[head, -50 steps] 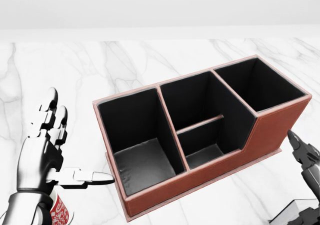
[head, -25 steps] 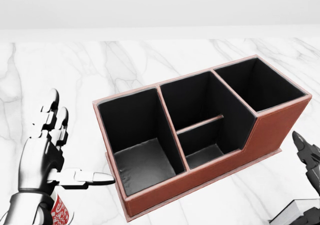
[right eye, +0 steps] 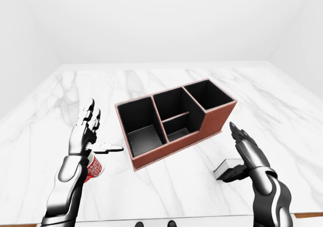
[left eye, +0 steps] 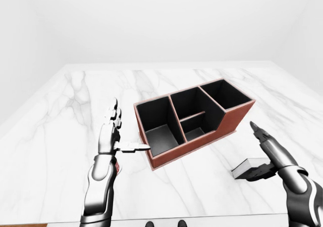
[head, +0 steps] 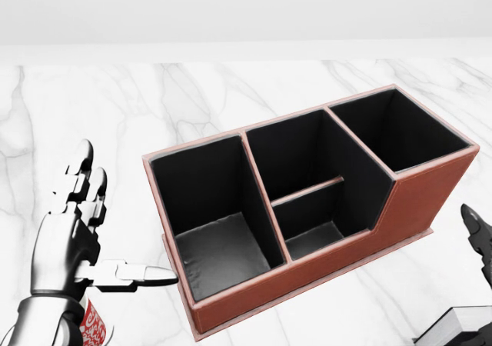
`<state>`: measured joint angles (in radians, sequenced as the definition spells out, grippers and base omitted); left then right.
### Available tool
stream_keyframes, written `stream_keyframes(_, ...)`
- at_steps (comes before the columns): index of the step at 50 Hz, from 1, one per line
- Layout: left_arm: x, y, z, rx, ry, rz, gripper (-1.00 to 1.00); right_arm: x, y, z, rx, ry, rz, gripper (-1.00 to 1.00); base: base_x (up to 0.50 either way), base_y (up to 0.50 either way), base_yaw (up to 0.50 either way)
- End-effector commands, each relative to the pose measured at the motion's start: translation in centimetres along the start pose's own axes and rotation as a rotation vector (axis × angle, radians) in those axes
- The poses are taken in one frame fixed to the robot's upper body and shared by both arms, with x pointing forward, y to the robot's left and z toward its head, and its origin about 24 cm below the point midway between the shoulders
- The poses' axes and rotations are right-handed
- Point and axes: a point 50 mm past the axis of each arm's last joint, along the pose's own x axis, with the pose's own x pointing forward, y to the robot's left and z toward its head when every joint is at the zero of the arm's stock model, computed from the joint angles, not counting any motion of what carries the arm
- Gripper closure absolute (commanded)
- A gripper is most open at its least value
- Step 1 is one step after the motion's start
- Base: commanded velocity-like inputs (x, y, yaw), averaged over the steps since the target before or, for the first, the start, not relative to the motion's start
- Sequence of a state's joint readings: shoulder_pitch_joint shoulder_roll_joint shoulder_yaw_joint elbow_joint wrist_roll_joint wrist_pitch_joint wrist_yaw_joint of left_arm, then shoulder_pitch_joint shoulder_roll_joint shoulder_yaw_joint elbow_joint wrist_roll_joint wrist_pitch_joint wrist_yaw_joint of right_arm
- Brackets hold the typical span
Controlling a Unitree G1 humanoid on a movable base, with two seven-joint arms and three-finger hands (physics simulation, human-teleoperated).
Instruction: Pick up the book and place it in the back compartment of the caddy.
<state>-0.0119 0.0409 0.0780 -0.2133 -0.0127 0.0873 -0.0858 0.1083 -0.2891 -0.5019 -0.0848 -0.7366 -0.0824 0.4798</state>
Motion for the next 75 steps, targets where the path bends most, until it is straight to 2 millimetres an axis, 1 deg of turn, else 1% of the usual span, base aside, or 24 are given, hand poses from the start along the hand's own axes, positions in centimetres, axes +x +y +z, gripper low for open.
stream_keyframes(1,0.0,0.0,0.0,0.001,-0.001,-0.001,-1.0,0.2,-0.1,-0.6,-0.005,0.022,-0.004,-1.0,0.0,0.0,0.0)
stream_keyframes(31,0.0,0.0,-0.1,0.004,0.005,0.002,-1.0,0.2,-0.5,-2.5,-0.008,0.087,-0.016,-1.0,0.0,0.0,0.0)
stream_keyframes(54,0.0,-0.1,-0.5,0.005,0.02,0.001,-1.0,0.9,0.0,-3.2,-0.005,0.111,-0.01,-1.0,0.0,0.0,0.0)
stream_keyframes(75,0.1,0.0,-0.5,0.009,0.021,0.005,-1.0,1.0,0.1,-3.6,-0.012,0.125,-0.009,-1.0,0.0,0.0,0.0)
